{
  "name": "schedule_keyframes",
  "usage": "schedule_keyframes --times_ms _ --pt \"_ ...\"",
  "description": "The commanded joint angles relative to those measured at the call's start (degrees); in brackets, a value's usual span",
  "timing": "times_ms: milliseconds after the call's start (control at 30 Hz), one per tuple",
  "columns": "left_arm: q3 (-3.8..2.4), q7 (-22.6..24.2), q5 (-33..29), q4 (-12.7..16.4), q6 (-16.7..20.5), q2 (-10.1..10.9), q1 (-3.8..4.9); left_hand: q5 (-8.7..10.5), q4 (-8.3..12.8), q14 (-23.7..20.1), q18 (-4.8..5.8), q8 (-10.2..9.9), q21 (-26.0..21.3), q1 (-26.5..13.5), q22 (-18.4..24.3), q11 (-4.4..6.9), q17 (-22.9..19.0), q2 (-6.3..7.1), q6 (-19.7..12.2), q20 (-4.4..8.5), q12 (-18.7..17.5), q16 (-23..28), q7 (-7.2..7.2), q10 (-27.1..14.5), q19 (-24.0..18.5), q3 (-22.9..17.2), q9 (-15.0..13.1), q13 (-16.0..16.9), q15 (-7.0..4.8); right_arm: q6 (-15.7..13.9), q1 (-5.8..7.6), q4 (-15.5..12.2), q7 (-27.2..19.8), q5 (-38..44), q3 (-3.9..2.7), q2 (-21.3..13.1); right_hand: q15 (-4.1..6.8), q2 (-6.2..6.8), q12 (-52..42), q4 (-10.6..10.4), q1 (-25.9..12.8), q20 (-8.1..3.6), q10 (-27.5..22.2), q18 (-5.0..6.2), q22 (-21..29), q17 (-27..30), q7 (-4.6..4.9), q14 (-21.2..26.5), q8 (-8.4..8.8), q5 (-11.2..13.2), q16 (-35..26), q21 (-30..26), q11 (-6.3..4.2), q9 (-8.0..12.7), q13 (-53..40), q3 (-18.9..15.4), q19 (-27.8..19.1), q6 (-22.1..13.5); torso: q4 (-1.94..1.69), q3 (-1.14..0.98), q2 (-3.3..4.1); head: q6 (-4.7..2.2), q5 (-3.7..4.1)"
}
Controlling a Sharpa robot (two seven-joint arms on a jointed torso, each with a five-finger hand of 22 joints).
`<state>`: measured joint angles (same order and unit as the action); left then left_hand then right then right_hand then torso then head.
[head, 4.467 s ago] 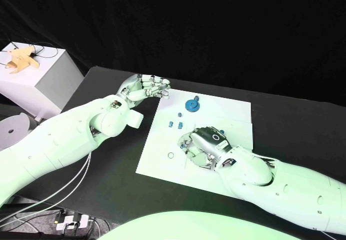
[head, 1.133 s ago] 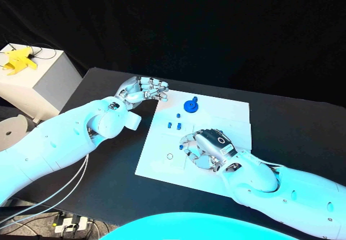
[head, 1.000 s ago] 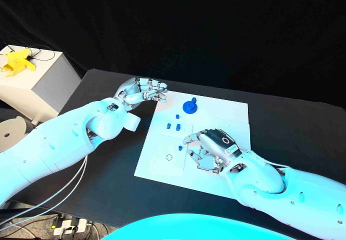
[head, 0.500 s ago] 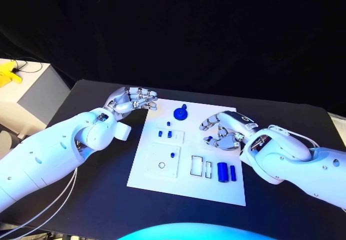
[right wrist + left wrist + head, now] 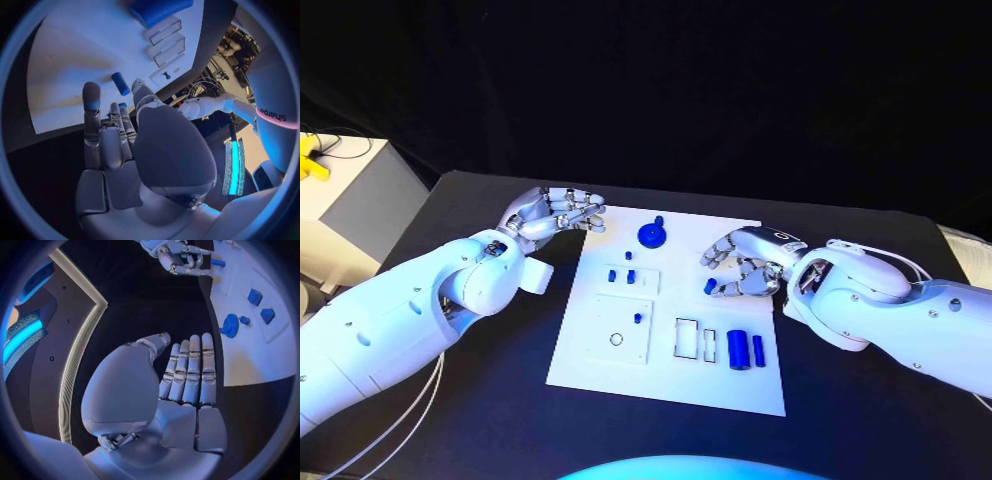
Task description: Assemble the parts on the task board
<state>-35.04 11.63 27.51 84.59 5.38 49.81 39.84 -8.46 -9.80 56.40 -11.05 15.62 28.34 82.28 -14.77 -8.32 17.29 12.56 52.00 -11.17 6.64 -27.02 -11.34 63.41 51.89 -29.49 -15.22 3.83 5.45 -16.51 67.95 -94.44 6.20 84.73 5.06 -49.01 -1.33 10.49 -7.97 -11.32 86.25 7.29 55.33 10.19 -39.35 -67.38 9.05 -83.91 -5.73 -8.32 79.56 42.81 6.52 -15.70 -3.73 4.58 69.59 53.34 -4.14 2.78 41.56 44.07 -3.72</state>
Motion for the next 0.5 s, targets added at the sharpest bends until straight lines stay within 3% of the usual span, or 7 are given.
schedule_keyframes --times_ms 33,267,500 --pt "-0.04 0.4 -0.1 0.1 -0.8 -0.1 -0.09 -0.04 0.0 0.2 0.80 -0.2 -0.3 0.4 0.1 -0.23 0.0 -0.19 0.1 -0.26 -0.2 0.3 -0.39 0.2 0.1 0.4 0.1 0.1 0.34 3.5 -0.13 0.4 -0.4 4.2 0.08 0.6 -0.25 -0.18 -0.6 -1.3 1.1 -0.11 -0.3 -0.36 -0.1 -0.1 -0.45 -1.1 0.18 0.4 0.1 -0.2 0.05 0.1 -0.1 -0.4 0.5 0.4 -0.02 0.04 0.06 0.14 0.01" --pt "-0.04 0.4 -0.1 0.2 -0.8 -0.1 -0.12 -0.04 0.0 0.2 0.80 -0.2 -0.3 0.4 0.1 -0.23 0.0 -0.19 0.1 -0.26 -0.2 0.3 -0.39 0.2 0.1 0.4 0.1 0.1 0.34 2.6 -0.52 0.8 -0.2 5.1 0.21 1.7 0.09 -1.33 -1.7 -2.8 3.0 -0.40 1.3 -0.61 -1.7 -1.1 0.03 -1.5 -0.01 0.0 0.6 1.1 -0.37 0.2 -0.1 0.4 1.6 1.3 -0.11 0.03 -0.02 0.48 -0.06" --pt "-0.04 0.4 -0.1 0.1 -0.8 0.0 -0.14 -0.04 0.0 0.2 0.80 -0.2 -0.3 0.3 0.1 -0.23 0.1 -0.20 0.1 -0.27 -0.2 0.4 -0.39 0.2 0.1 0.4 0.1 0.1 0.34 1.8 -0.73 1.0 1.1 7.6 0.26 1.9 0.48 -1.92 -3.0 -4.0 4.6 -0.83 5.3 -0.98 -3.9 -2.5 0.13 -1.9 -0.74 1.4 1.5 3.0 -0.78 0.3 -0.2 3.6 2.7 4.1 0.04 0.08 -0.02 0.67 -0.10"
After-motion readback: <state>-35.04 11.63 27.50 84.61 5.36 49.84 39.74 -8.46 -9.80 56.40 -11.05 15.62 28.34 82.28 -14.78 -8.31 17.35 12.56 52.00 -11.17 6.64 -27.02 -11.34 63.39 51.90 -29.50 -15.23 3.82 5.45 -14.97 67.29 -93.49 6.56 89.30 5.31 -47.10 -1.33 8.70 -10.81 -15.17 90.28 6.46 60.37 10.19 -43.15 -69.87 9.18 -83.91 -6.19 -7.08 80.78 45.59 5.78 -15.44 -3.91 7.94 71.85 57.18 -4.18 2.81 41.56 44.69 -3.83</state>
